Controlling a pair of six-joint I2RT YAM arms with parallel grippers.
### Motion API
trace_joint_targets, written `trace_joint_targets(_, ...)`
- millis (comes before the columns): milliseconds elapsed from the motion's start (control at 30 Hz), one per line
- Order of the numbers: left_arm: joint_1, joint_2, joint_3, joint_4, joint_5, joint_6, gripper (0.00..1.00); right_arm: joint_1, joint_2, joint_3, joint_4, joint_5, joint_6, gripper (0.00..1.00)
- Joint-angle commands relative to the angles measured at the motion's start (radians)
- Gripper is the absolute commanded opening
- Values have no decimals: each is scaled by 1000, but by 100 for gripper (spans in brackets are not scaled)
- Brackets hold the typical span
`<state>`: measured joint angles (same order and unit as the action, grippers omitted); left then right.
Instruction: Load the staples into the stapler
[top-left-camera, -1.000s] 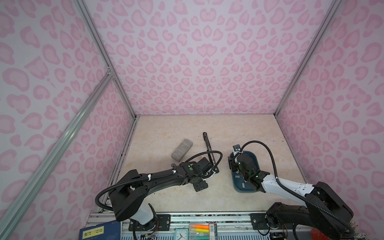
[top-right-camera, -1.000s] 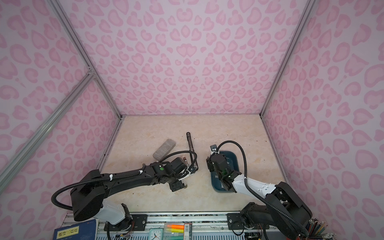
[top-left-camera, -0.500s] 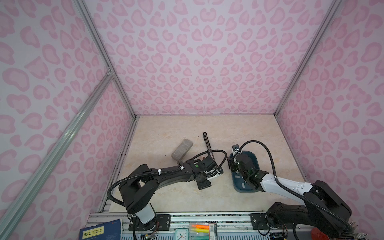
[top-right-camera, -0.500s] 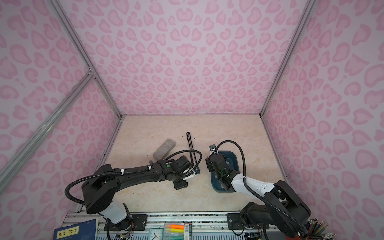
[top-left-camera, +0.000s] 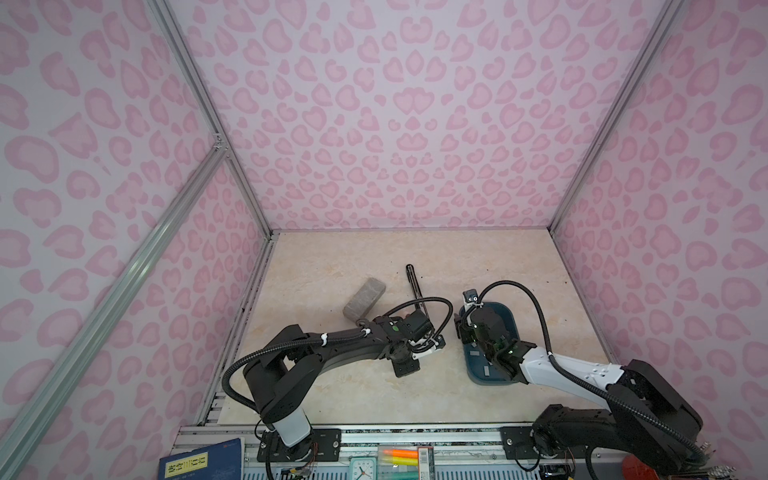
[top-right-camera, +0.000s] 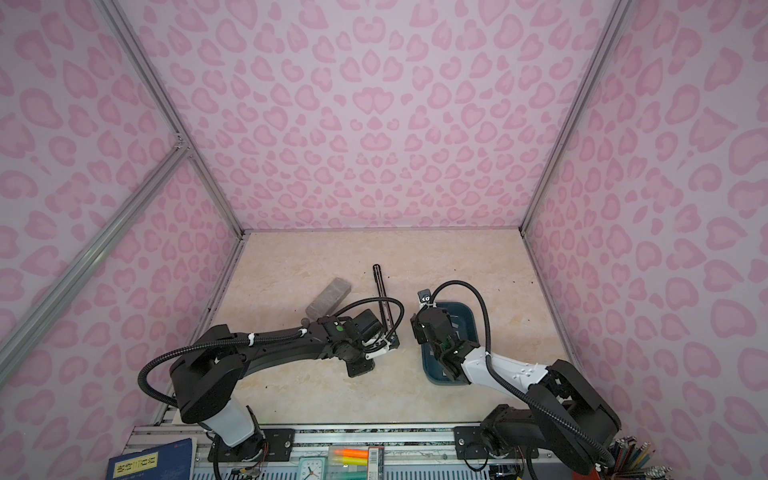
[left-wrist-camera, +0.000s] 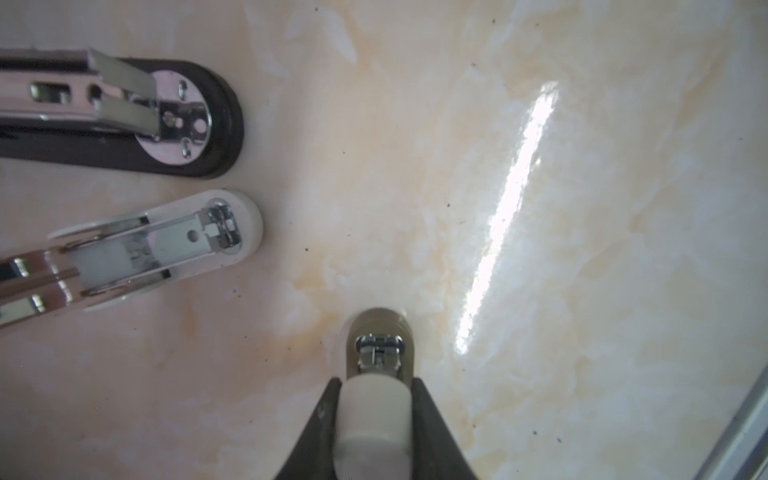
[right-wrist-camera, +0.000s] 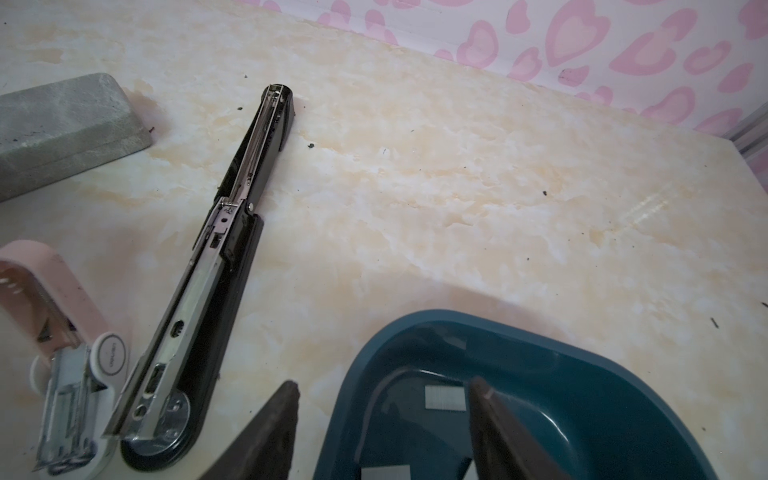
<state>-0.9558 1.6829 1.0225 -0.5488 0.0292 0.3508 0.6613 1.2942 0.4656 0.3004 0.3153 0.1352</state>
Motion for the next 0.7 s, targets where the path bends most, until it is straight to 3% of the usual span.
trace_joint_targets(0, 23, -38, -3, 14, -14, -24, 19, 3, 3, 6, 3, 16, -9, 65)
trace_joint_targets(100, 84, -88, 19, 24, -8, -81, 9, 9, -11, -8, 19, 18, -14, 65)
trace_joint_targets(200, 132, -203, -30, 102, -10, -138, 6, 10, -23, -19, 32, 23, -14, 67)
trace_joint_targets(500, 190, -730, -349, 421, -74, -238, 4, 27, 8, 37, -39, 50, -3, 64)
trace_joint_targets(600, 210, -832, -431, 478, -65, -241, 4, 82, -31, 59, -84, 95, 29, 64)
trace_joint_targets(667, 221, -866, -462, 483, -33, -229, 4, 149, -75, 75, -90, 43, 23, 64)
